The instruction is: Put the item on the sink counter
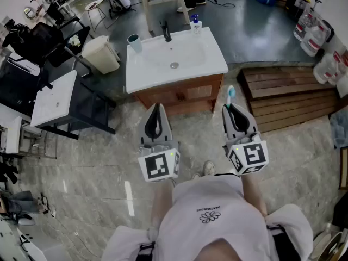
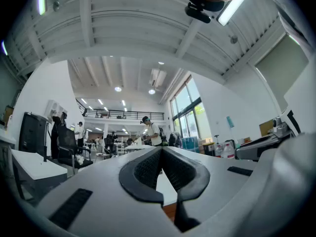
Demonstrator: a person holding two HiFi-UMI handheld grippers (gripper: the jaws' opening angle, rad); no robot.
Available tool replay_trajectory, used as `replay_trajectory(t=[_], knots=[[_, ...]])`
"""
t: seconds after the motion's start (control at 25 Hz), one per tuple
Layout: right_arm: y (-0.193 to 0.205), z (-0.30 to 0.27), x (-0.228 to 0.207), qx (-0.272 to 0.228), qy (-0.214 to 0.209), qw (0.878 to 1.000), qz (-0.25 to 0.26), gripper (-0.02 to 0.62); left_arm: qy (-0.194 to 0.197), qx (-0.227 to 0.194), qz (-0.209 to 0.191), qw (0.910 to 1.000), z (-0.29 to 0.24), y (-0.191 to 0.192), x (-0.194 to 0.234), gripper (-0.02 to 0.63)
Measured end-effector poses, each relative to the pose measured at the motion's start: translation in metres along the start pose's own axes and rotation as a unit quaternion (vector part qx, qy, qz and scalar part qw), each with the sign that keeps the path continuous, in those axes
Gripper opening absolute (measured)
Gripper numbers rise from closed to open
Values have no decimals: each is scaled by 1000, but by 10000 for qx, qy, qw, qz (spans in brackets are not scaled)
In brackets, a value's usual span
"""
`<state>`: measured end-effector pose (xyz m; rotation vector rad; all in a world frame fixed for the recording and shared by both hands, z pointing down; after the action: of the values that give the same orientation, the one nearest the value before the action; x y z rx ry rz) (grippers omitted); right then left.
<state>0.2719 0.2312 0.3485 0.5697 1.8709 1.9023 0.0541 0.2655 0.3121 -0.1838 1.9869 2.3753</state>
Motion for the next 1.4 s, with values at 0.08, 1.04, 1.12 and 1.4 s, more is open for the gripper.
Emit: replay_trajectory(t=[0.08,1.04,1.12,1.4], knots=[[1,-4,-4,-1,-47,10000,-2,38,-13,3,-7,10000,-5,2,-2,14],[36,-42,-43,172,-791,9961,-356,38,-393,241,-66,9989,-40,25,-24,14],[34,-51,-44,164,-833,9958,-346,38,-424,241,-38,9988,-46,27,-20,14],[38,-109,-54,101,-757,9969,-177,39,-332,73,94,9994,-103,48,12,14]])
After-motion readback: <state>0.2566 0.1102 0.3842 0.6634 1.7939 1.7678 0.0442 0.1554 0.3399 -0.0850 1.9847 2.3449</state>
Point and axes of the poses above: the fingertips, and each gripper's own axes: z backward along the fingers, x to its left, y out of its underside, the point moved 5 cm from there along z, backward along the fingers
